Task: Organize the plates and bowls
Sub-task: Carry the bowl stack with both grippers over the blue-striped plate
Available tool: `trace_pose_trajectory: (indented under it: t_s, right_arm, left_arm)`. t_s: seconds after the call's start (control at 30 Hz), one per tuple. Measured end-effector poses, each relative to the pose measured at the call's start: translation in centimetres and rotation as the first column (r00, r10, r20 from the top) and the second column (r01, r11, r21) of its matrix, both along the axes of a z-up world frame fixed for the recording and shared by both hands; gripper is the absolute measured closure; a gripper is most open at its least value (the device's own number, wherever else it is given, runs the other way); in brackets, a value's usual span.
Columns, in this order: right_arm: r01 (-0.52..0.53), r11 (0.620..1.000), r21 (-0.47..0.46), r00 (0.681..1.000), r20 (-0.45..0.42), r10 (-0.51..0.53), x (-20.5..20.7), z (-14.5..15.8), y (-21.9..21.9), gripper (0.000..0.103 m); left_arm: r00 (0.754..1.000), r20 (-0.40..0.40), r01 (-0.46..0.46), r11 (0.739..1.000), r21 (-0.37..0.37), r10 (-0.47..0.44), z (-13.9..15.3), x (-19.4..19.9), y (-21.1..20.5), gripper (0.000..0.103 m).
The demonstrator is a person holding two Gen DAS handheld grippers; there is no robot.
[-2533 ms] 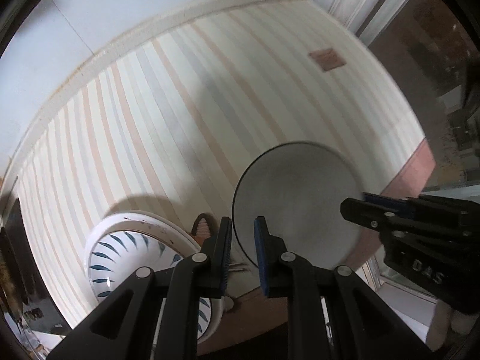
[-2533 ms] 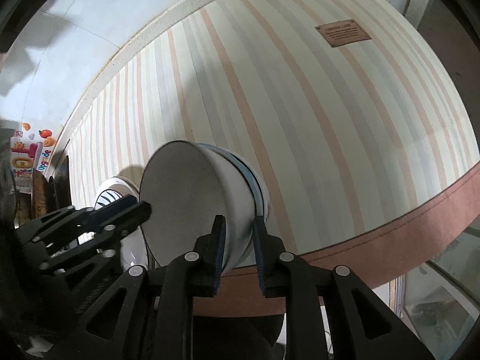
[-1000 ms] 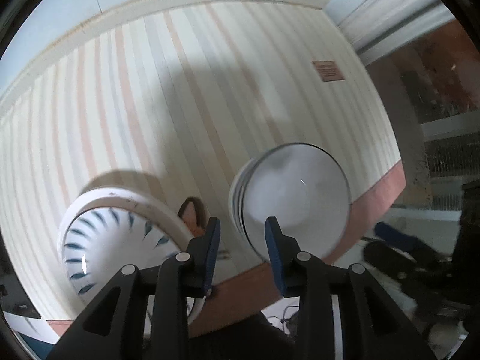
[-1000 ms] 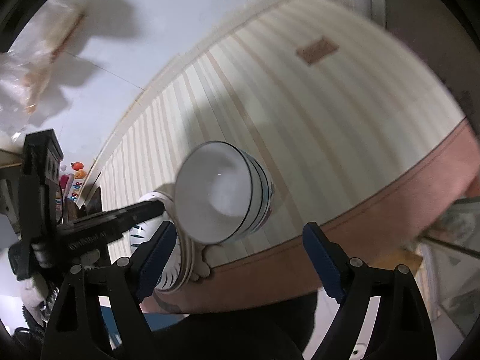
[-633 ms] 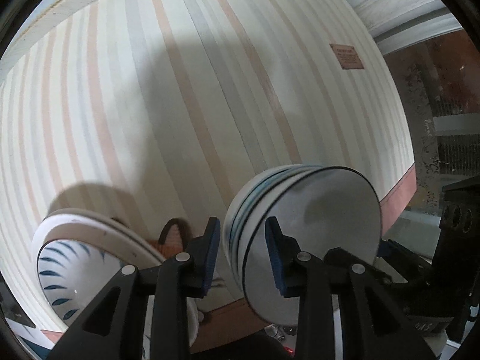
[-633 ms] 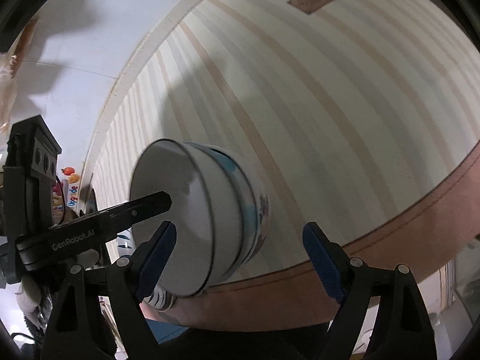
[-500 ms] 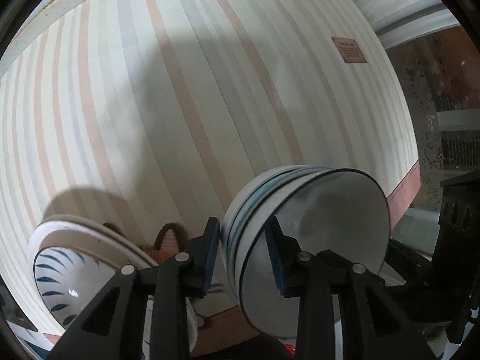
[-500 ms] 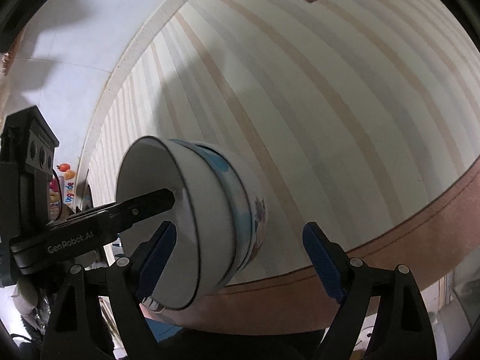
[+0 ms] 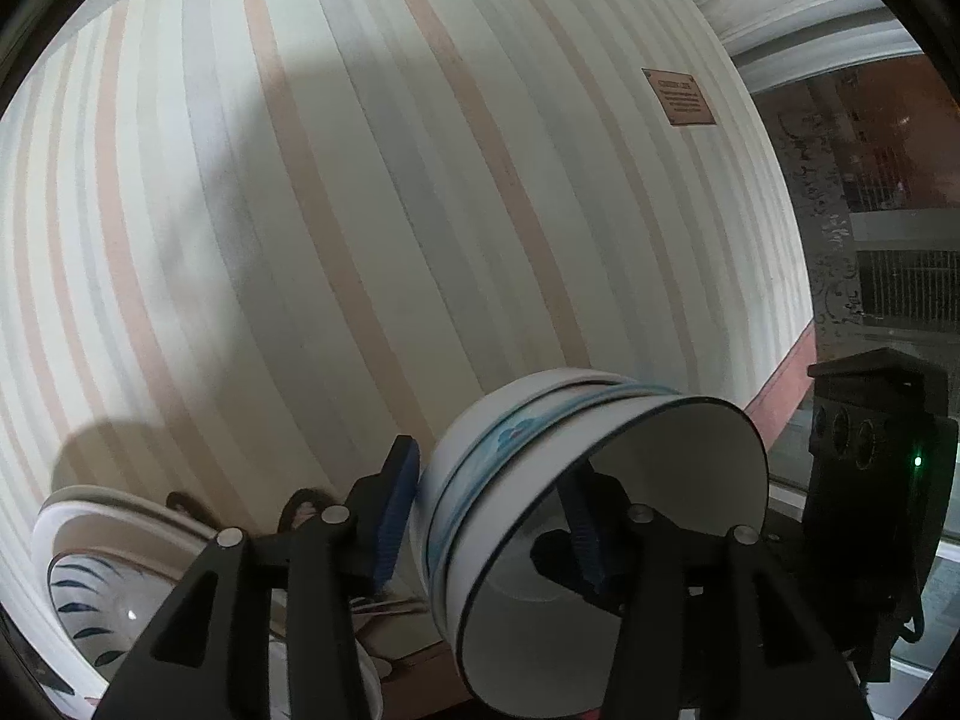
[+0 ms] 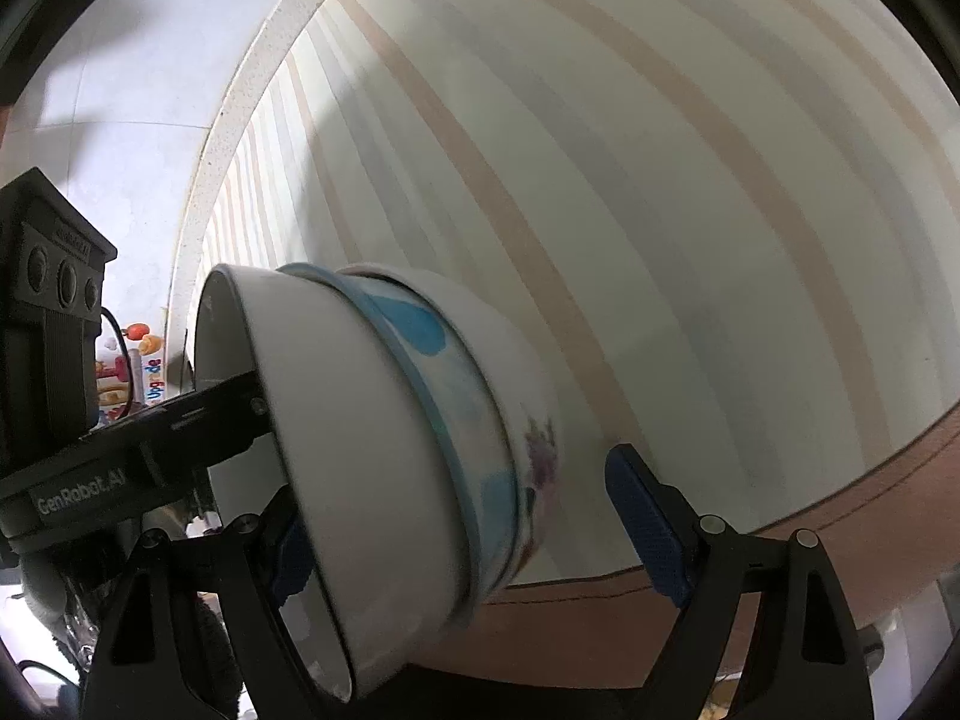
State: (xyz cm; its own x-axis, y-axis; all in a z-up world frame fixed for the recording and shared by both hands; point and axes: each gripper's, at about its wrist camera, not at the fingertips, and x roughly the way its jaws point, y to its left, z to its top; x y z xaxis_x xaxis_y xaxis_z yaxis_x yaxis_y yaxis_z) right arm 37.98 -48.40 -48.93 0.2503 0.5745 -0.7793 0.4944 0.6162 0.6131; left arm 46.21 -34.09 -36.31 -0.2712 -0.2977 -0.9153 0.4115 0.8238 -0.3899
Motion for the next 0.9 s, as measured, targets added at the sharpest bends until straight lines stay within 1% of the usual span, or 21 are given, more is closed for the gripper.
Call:
trace_pose_trajectory:
  t_s: [0.07,0.1,0.13,0.17,0.2,0.27,0.3,0.53,0.7,0.9]
  right_arm:
    - [-0.004,1.0,0.01,1.0,0.001,0.004,0.5,-0.2,0.3,0.013]
    - [-0.002,1.0,0.016,1.0,-0.001,0.002,0.7,-0.3,0.4,0.013]
    - [-0.001,1.0,0.024,1.0,-0.001,0.001,0.9,-0.3,0.5,0.016]
    - [0.007,0.999,0.053,1.0,0.007,-0.007,1.1,-0.5,0.7,0.019]
    - [0.014,0.998,0.057,1.0,0.006,-0.014,0.9,-0.4,0.8,0.024]
    - [0.02,0.999,0.026,1.0,0.006,-0.02,0.9,-0.3,1.2,0.027]
    - [0.024,1.0,0.009,1.0,0.005,-0.024,0.7,-0.3,1.2,0.03]
    - [0.052,0.998,0.032,0.999,0.005,-0.053,0.8,-0.5,1.3,0.032]
    - [0.067,0.995,0.068,0.998,0.001,-0.068,1.1,-0.8,1.5,0.032]
    - [0.074,0.994,0.078,0.997,0.01,-0.075,1.2,0.0,1.6,0.032]
  left_arm:
    - [1.0,-0.011,-0.002,1.0,-0.019,0.001,-0.2,0.2,0.0,0.057]
    - [1.0,-0.018,-0.006,0.999,-0.034,0.006,-0.3,0.2,0.1,0.059]
    - [1.0,-0.023,-0.014,0.999,-0.043,0.013,-0.4,0.3,0.2,0.059]
    - [1.0,-0.025,-0.019,0.998,-0.052,0.018,-0.4,0.4,0.3,0.059]
    - [0.999,-0.026,-0.024,0.998,-0.054,0.023,-0.4,0.3,0.4,0.06]
    - [0.999,-0.034,-0.037,0.998,-0.049,0.036,-0.4,0.2,0.8,0.06]
    - [0.998,-0.039,-0.047,0.998,-0.049,0.045,-0.4,0.2,1.0,0.06]
    - [0.997,-0.035,-0.066,0.998,-0.021,0.065,0.0,-0.1,1.4,0.06]
    - [0.998,-0.025,-0.05,0.999,0.012,0.05,0.5,-0.1,1.8,0.06]
    - [0.999,-0.009,-0.049,0.999,0.012,0.049,1.4,0.2,2.3,0.06]
